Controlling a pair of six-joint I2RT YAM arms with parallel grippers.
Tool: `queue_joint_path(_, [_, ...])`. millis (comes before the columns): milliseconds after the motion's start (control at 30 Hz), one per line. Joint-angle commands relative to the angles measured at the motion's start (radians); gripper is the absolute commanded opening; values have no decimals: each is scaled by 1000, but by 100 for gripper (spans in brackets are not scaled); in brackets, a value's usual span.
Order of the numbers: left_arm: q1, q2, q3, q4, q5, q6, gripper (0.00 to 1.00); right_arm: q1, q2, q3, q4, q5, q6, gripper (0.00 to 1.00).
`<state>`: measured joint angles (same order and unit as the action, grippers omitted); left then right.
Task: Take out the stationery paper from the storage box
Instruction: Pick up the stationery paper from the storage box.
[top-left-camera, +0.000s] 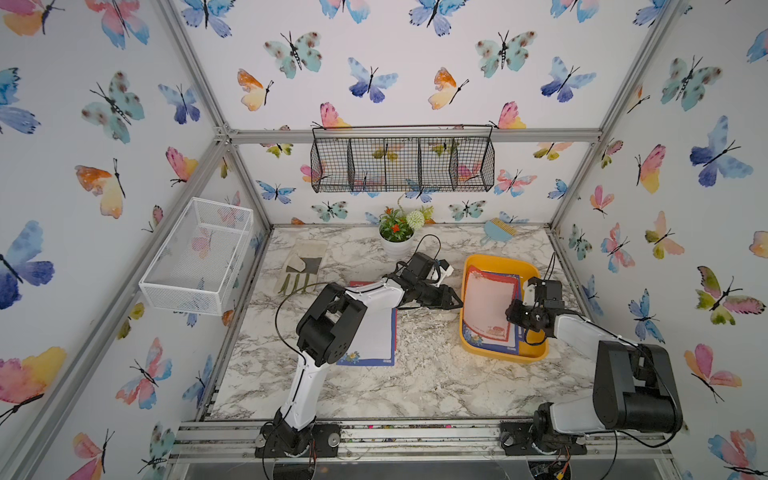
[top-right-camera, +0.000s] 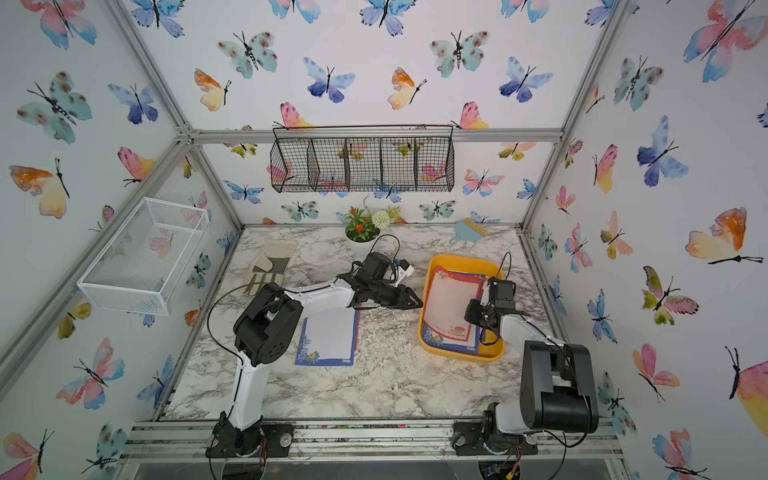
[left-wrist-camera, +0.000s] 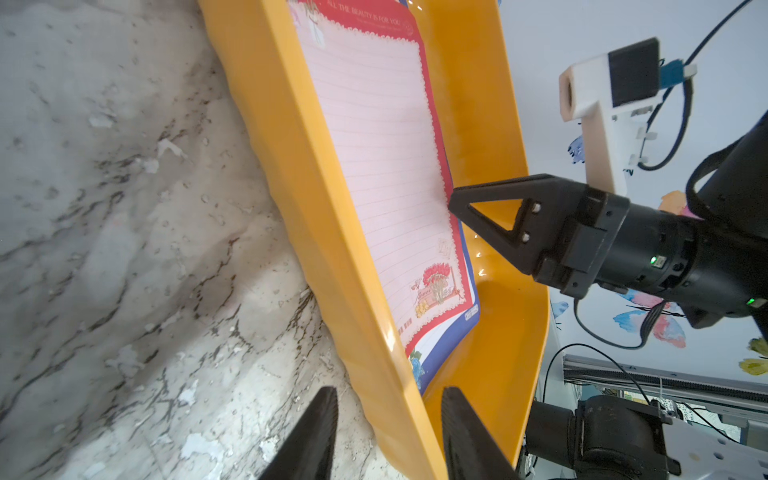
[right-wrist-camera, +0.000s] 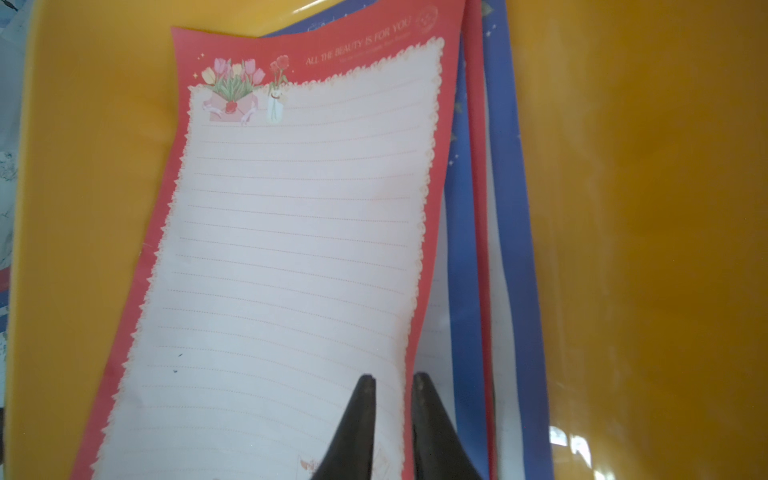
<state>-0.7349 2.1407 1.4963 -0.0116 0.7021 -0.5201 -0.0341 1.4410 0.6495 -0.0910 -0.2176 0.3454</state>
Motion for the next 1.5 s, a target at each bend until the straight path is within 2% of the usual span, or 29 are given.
queue_joint_path(0, [-14, 36, 34, -5, 33, -7, 45, -8, 7, 9, 10, -28, -17, 20])
queue_joint_path(333, [-29, 99, 109, -100, 23, 27, 40, -9, -15, -7, 37, -85, -25, 20])
queue_joint_path(500, [-29, 100, 108, -100, 22, 31, 32, -9, -41, -30, 86, -173, -25, 20])
queue_joint_path(633, [-31, 101, 110, -100, 20, 31, 29, -12, -50, -45, 129, -260, -19, 20])
queue_joint_path(867, [-31, 97, 111, -101, 22, 29, 28, -16, -4, -45, 139, -308, -23, 30])
queue_joint_path(967, [-30, 95, 113, -100, 24, 26, 27, -18, 33, -45, 153, -323, -23, 31])
queue_joint_path(1267, [-31, 87, 126, -100, 26, 17, 27, -21, 151, -22, 220, -401, 13, 24])
queue_joint_path(1400, [-31, 78, 128, -100, 24, 22, 29, -21, 139, -29, 239, -403, 28, 20])
queue_joint_path(1467, [-31, 75, 127, -101, 24, 23, 30, -22, 124, -33, 237, -393, 31, 14])
